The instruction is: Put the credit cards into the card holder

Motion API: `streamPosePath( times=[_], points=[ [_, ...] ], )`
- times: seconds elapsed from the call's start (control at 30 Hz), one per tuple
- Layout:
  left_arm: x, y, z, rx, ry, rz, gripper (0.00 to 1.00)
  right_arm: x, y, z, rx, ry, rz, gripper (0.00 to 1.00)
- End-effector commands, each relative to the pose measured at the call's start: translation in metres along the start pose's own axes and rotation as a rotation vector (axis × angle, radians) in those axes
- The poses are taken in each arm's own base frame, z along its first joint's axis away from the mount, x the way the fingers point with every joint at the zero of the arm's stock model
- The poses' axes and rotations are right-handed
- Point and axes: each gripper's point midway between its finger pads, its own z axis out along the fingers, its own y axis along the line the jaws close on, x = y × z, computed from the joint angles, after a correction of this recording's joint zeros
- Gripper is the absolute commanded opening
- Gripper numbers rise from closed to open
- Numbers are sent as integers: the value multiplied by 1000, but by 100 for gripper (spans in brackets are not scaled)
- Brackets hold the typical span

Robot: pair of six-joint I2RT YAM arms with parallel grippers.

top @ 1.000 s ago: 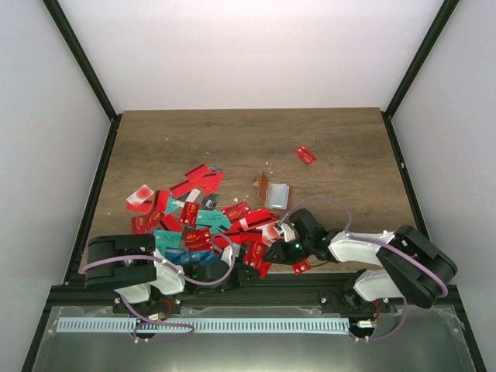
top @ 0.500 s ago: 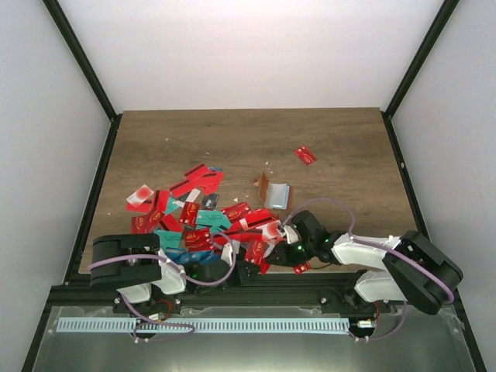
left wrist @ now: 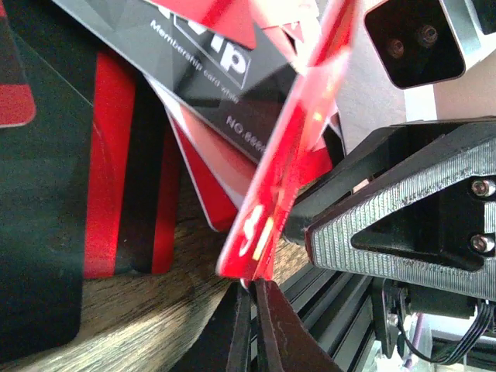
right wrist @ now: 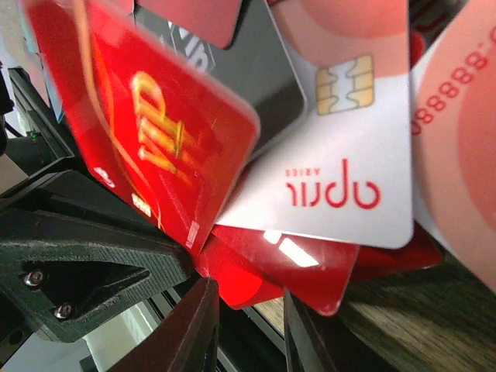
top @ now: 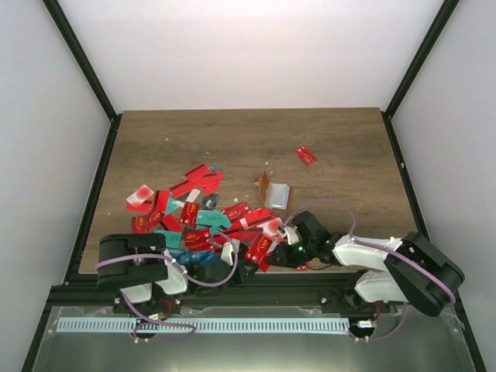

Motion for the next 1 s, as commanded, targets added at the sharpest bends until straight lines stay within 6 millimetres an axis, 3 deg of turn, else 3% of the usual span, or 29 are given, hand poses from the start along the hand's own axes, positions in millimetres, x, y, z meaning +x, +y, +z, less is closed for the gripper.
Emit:
streamPosePath(
  times=[0.0,0.4,0.6,0.77,0.97],
  points=[
    [-11,-24,2,81,-49,-12,4,8,-5,0,22,16,20,26],
    [-13,-29,-9,88,-41,-70,4,-9,20,-30,19,-111,6,31],
    [-17,-36,-15,92,-48,-87,4,-1,23,-40,-26,-143,69,39],
    [-20,-33,-17,75,-64,-87,4,4,20,-48,-54,-196,138,50],
    [-18,-37,-14,90,-54,-91,4,10,15,-49,-117,-234,195,52]
  ],
)
